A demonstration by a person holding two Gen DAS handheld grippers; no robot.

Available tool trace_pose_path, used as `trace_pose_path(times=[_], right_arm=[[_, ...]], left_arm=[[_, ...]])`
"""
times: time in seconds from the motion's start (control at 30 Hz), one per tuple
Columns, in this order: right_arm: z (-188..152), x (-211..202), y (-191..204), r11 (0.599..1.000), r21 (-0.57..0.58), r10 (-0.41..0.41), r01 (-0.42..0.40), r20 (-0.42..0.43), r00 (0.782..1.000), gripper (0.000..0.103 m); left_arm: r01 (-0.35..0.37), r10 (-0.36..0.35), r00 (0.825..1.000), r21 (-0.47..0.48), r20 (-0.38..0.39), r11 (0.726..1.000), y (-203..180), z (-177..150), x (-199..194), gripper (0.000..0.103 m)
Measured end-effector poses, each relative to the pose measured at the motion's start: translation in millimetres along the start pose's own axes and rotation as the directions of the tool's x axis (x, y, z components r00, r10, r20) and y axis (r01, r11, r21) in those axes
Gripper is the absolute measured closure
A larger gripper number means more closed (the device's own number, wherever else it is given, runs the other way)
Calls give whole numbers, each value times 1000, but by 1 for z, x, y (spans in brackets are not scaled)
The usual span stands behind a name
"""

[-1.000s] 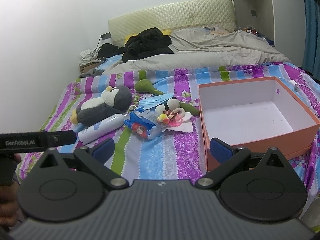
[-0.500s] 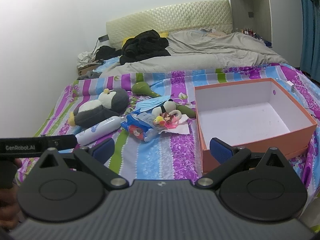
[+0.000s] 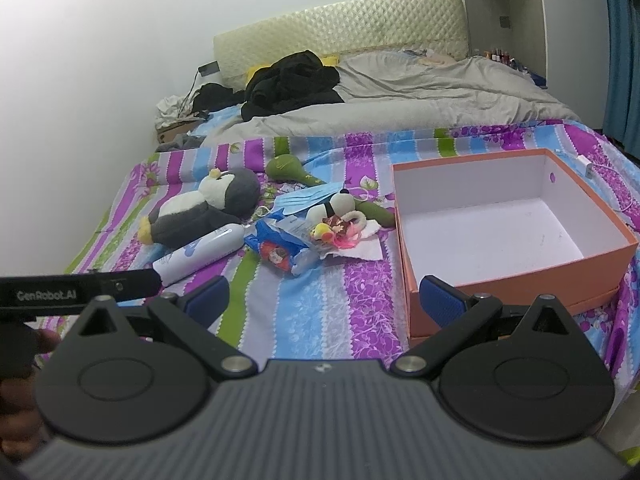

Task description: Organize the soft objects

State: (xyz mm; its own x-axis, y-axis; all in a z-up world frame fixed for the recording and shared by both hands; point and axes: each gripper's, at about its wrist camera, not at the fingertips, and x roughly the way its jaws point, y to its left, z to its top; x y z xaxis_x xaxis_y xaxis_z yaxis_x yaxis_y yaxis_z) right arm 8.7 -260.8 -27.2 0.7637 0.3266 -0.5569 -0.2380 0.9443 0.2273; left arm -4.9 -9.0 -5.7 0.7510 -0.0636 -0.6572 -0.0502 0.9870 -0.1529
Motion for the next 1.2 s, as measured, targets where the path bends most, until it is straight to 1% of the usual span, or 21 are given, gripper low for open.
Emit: trace_pose_path(times=[0.47, 1.2], right_arm=[[0, 1, 0, 1000, 3, 7, -7, -12, 1000, 0], [-6, 14, -4, 999, 37, -9, 12, -59, 998, 0]], left_arm=[[6, -6, 1000, -7, -2, 1000, 0, -2, 3, 0], [10, -11, 1000, -32, -26, 999, 10, -6, 12, 0]])
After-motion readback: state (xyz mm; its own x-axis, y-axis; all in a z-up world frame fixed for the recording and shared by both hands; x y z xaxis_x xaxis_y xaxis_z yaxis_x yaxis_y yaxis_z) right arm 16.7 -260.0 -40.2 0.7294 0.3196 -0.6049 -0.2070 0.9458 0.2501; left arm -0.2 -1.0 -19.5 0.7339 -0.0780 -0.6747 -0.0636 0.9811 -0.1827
